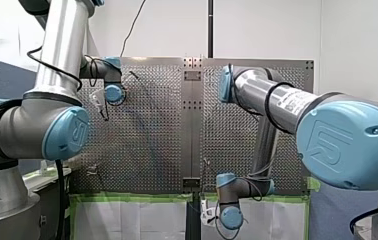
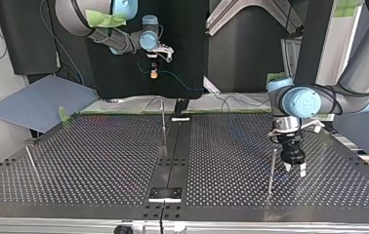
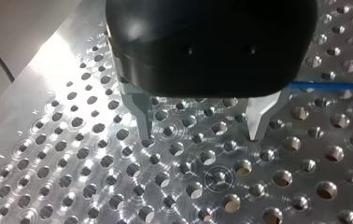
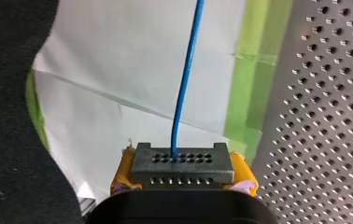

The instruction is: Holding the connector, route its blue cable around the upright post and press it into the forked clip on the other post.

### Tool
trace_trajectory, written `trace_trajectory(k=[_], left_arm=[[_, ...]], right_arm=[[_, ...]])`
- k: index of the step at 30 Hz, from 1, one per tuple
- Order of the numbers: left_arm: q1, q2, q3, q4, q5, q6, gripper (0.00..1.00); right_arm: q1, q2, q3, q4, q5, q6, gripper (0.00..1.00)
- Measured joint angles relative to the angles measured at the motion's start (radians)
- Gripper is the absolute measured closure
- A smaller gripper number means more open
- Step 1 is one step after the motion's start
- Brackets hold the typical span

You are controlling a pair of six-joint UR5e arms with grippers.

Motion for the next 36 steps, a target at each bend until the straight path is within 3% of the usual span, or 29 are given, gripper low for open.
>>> trace_trajectory(k=[9,19,26,29,36], left_arm=[[-0.003,0.000,0.000,-0.005,0.000,-0.005,0.00],[-0.008,0.000,0.000,-0.016,-0.001,-0.004,0.00],[-0.009,0.000,-0.001,-0.017,-0.002,-0.004,0.00],[-0.010,0.000,-0.001,-0.018,-0.002,-0.004,0.00],[-0.011,0.000,-0.001,-0.019,-0.008,-0.004,0.00]], right_arm=[[-0.024,-0.078,0.077,-0.063,0.006,0.010,1.00],[-0.029,-0.162,0.161,-0.069,0.013,0.010,1.00],[-0.051,-0.225,0.224,-0.087,0.018,0.011,1.00],[-0.065,-0.250,0.249,-0.085,0.018,0.008,1.00],[-0.109,-0.319,0.317,-0.075,0.019,-0.021,1.00]])
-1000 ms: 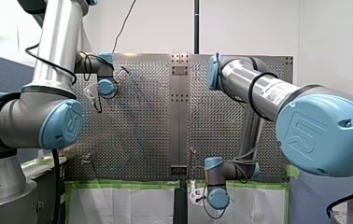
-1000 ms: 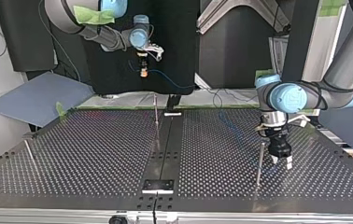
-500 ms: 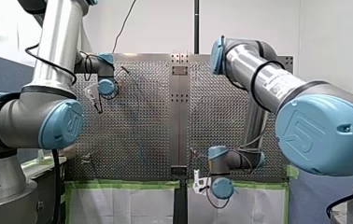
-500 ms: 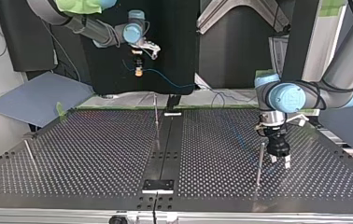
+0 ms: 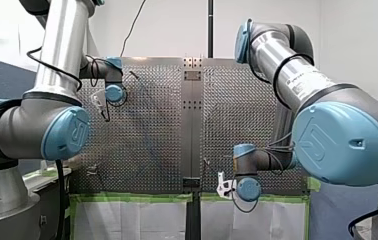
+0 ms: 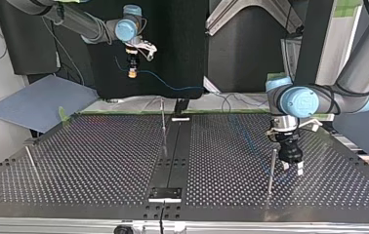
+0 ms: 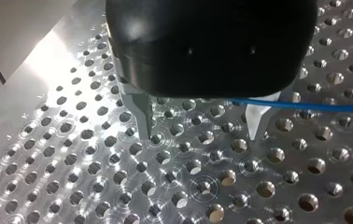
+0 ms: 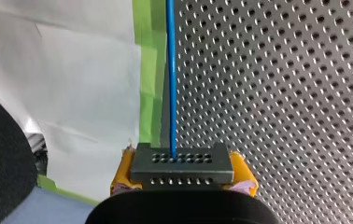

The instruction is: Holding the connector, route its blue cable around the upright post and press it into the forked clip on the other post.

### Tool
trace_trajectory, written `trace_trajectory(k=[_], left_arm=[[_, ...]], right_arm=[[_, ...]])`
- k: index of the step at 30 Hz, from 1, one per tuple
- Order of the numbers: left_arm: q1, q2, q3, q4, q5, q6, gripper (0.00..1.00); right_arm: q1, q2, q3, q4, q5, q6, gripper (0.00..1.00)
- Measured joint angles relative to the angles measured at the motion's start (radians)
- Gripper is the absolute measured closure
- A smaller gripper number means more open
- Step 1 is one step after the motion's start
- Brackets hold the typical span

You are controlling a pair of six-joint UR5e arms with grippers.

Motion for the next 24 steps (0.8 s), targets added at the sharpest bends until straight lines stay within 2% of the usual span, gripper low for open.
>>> trace_trajectory(k=[5,12,16,24], left_arm=[[0.000,0.000,0.000,0.000,-0.003,0.000,0.00],[-0.001,0.000,0.000,0.000,-0.003,0.000,0.00],[0.000,0.000,0.000,0.000,-0.003,0.000,0.00],[-0.002,-0.001,0.000,-0.002,-0.004,0.000,0.00]], right_arm=[[-0.044,-0.051,0.039,-0.028,-0.024,-0.006,1.00],[-0.111,-0.120,0.054,-0.061,-0.088,-0.006,1.00],[-0.124,-0.142,0.054,-0.070,-0.122,-0.006,1.00],[-0.127,-0.148,0.054,-0.071,-0.192,-0.005,1.00]])
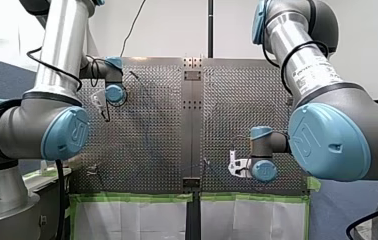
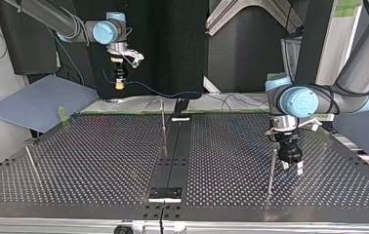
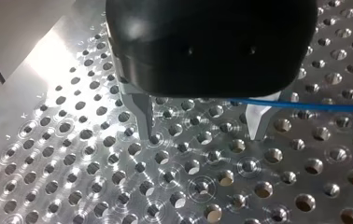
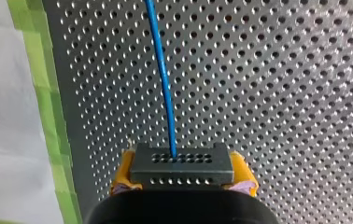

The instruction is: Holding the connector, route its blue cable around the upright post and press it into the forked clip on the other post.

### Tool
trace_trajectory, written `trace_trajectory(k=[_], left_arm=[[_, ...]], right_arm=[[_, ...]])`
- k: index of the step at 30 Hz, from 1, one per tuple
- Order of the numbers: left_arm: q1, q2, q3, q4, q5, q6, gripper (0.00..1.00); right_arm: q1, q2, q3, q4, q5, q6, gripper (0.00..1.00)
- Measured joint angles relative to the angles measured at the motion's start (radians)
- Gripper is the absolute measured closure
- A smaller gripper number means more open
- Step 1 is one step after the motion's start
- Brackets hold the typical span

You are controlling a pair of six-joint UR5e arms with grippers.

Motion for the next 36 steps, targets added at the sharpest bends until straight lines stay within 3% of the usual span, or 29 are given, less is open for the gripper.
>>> trace_trajectory(k=[12,18,28,36], left_arm=[[-0.010,0.000,0.000,-0.010,-0.017,0.000,0.00],[-0.019,0.001,-0.001,-0.035,-0.018,-0.030,0.00],[-0.035,0.004,-0.034,-0.066,-0.016,-0.082,0.00],[-0.045,0.008,-0.055,-0.068,-0.012,-0.086,0.00]], right_arm=[[-0.006,0.001,0.000,0.000,-0.108,0.005,1.00],[-0.007,0.001,0.000,0.000,-0.156,0.005,1.00],[-0.007,0.002,0.000,-0.001,-0.170,0.004,1.00],[-0.007,0.001,0.000,-0.001,-0.169,0.004,1.00]])
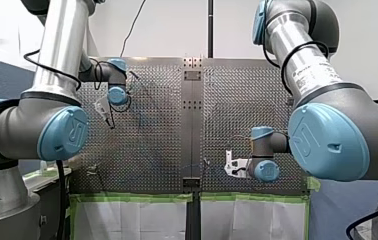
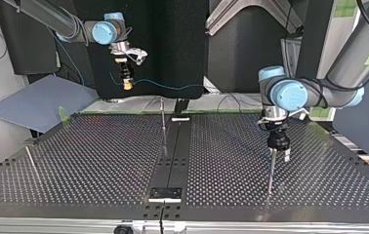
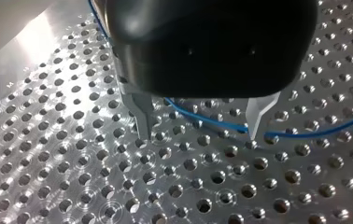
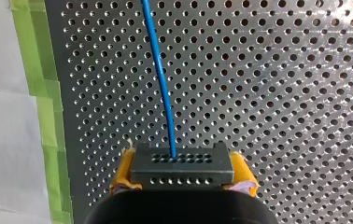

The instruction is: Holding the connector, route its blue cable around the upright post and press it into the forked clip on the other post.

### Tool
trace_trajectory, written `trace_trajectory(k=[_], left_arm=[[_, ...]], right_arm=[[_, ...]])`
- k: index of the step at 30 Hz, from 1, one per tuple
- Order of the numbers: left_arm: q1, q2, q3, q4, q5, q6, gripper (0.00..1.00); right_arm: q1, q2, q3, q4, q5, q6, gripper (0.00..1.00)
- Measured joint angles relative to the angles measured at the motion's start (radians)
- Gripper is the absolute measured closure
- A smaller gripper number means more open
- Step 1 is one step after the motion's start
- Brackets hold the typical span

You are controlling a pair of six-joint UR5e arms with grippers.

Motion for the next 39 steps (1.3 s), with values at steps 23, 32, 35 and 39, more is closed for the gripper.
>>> trace_trajectory(k=[23,32,35,39], left_arm=[[0.013,0.191,-0.113,-0.111,-0.127,-0.013,0.00],[0.015,0.269,-0.056,-0.189,-0.089,-0.039,0.00],[0.011,0.296,-0.030,-0.216,-0.089,-0.027,0.00],[0.014,0.331,0.005,-0.251,-0.082,-0.022,0.00]], right_arm=[[0.004,0.000,0.000,-0.004,0.000,0.001,1.00],[0.007,0.000,0.000,-0.006,-0.001,0.001,1.00],[0.007,0.000,0.000,-0.005,-0.001,0.001,1.00],[0.007,0.000,0.000,-0.005,-0.001,0.001,1.00]])
